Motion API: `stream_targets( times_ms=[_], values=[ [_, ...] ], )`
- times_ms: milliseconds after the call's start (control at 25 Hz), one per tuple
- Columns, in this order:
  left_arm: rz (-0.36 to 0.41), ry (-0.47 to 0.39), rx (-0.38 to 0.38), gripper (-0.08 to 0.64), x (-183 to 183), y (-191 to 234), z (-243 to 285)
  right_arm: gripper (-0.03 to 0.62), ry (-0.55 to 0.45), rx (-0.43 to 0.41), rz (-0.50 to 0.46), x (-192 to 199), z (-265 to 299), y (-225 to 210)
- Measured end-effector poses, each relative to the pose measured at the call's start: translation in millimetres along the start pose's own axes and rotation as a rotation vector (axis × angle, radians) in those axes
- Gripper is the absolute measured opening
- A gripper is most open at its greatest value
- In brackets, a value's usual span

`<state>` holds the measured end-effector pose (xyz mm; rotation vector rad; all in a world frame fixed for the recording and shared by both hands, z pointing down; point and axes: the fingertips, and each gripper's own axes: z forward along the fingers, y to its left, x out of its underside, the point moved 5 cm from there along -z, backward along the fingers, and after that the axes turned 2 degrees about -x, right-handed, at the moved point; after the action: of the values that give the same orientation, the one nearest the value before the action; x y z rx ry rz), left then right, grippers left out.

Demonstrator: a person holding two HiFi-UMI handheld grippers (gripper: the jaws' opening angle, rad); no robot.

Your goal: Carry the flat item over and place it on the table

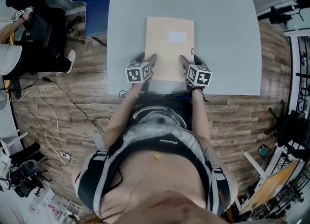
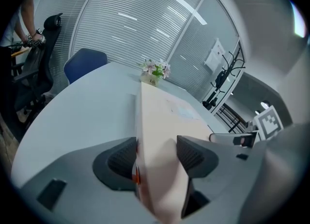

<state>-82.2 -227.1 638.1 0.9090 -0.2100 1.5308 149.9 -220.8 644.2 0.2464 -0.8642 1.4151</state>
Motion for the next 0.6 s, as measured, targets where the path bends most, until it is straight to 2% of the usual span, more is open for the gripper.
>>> stream_targets(
  times_ms=[600],
  values=[
    [-0.009,0.000,0.009,0.255,1.4,1.7,2.0,0.301,-0.001,0.001,0.010,1.3,1.9,-1.2]
  ],
)
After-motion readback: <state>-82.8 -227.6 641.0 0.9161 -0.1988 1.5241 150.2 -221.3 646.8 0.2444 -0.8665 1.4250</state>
